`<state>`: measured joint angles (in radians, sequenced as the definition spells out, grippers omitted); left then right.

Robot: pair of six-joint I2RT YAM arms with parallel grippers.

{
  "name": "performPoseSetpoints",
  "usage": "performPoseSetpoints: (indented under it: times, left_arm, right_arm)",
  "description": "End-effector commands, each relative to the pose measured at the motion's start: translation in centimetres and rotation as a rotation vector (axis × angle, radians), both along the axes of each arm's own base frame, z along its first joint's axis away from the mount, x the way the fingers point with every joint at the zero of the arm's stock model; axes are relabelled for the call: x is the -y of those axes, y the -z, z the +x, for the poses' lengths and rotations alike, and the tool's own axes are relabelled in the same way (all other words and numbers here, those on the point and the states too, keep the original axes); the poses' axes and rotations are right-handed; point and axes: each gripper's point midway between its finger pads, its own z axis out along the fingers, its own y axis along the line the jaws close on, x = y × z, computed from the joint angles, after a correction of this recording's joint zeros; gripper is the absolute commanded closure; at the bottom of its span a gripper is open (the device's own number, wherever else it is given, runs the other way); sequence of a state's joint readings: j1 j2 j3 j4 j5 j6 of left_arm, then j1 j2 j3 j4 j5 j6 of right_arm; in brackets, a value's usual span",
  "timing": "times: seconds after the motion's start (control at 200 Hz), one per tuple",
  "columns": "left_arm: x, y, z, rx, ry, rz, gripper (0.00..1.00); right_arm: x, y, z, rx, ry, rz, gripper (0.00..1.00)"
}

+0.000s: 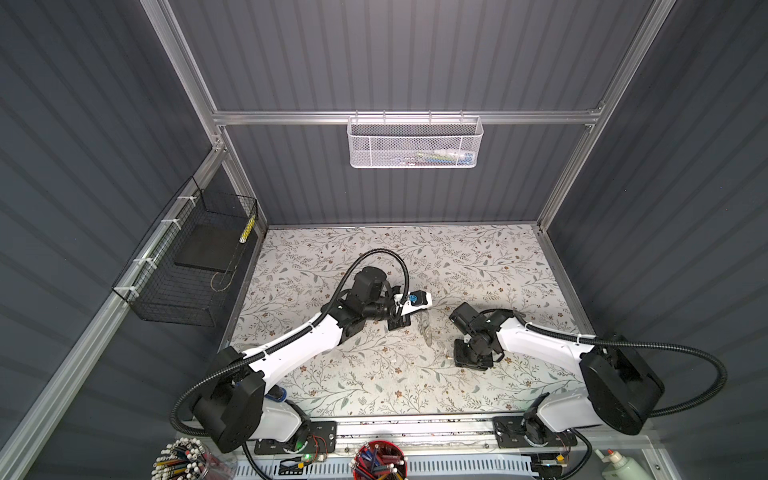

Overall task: Put the keys on the keyring
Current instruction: 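Align the open right gripper over the key bow while the left gripper holds the plate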

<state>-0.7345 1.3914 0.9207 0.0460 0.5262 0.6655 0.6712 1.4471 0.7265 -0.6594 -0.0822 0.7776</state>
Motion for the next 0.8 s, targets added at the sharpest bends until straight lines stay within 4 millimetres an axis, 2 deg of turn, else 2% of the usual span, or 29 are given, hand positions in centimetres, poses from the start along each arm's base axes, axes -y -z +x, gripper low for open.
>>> performPoseSetpoints:
  times: [0.0, 0.25, 0.4, 0.575, 0.66, 0.79]
  left_arm:
    - [0.0, -0.4, -0.5, 0.017, 0.015, -0.008, 1.0]
    - [0.0, -0.3, -0.4, 0.021, 0.011, -0.003, 1.0]
    - [-0.1, -0.4, -0.4, 0.027, 0.01, -0.002, 1.0]
    - [-0.2, -0.6, -0.4, 0.032, 0.005, -0.003, 1.0]
    - [-0.3, -0.7, -0.4, 0.039, -0.001, -0.004, 1.0]
    - [-0.3, -0.8, -0.3, 0.042, -0.003, -0.006, 1.0]
  right_arm:
    - [-0.4, -0.2, 0.7, 0.015, -0.028, -0.012, 0.57]
    - [-2.3, -0.8, 3.0, 0.036, -0.124, -0.001, 0.56]
    - [-4.3, -2.8, 5.1, 0.139, -0.206, 0.071, 0.56]
    - [-5.2, -4.4, 7.4, 0.222, -0.262, 0.072, 0.55]
    - [-5.3, -4.9, 7.5, 0.229, -0.252, 0.078, 0.55]
    - [-3.2, -4.7, 5.7, 0.165, -0.17, 0.019, 0.57]
